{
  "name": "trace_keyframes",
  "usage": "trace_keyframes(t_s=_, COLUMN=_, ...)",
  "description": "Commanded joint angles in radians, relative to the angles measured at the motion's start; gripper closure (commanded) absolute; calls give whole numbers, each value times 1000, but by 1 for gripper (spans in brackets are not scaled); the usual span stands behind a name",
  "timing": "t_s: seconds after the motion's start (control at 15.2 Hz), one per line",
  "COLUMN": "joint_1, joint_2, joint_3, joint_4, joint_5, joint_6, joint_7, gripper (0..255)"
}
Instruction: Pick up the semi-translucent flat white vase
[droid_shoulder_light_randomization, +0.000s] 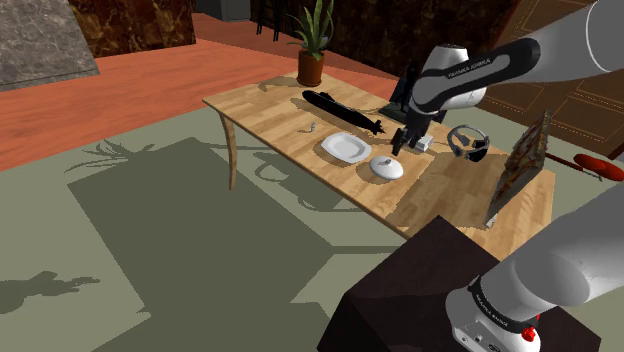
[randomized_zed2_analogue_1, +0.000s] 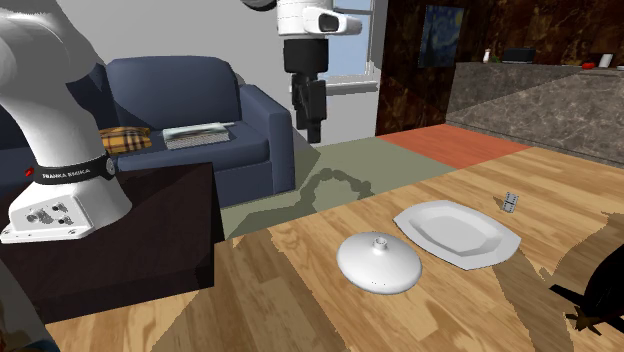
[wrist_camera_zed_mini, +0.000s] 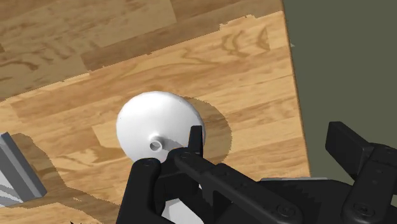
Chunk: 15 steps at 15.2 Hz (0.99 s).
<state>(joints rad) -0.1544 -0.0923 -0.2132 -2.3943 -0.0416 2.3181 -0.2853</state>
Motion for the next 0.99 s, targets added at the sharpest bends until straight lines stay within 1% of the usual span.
trace_keyframes(t_s=0.0, joint_1=-6, joint_2=85, joint_3=-13, joint_4=34, joint_5=19, joint_6=55, joint_7=-27, gripper=0)
trace_keyframes(t_s=0.46, joint_1=-60, joint_2=348, joint_3=-31, joint_4=200, joint_5=107, joint_6=159, joint_7=-139, gripper=0)
trace_keyframes(t_s=0.86, joint_1=-132, joint_2=570, joint_3=-14, joint_4=390, joint_5=174, joint_6=199, joint_7=-215, gripper=0)
trace_keyframes(t_s=0.92, joint_1=-134, joint_2=573, joint_3=-13, joint_4=393, joint_5=174, joint_6=200, joint_7=-215, gripper=0)
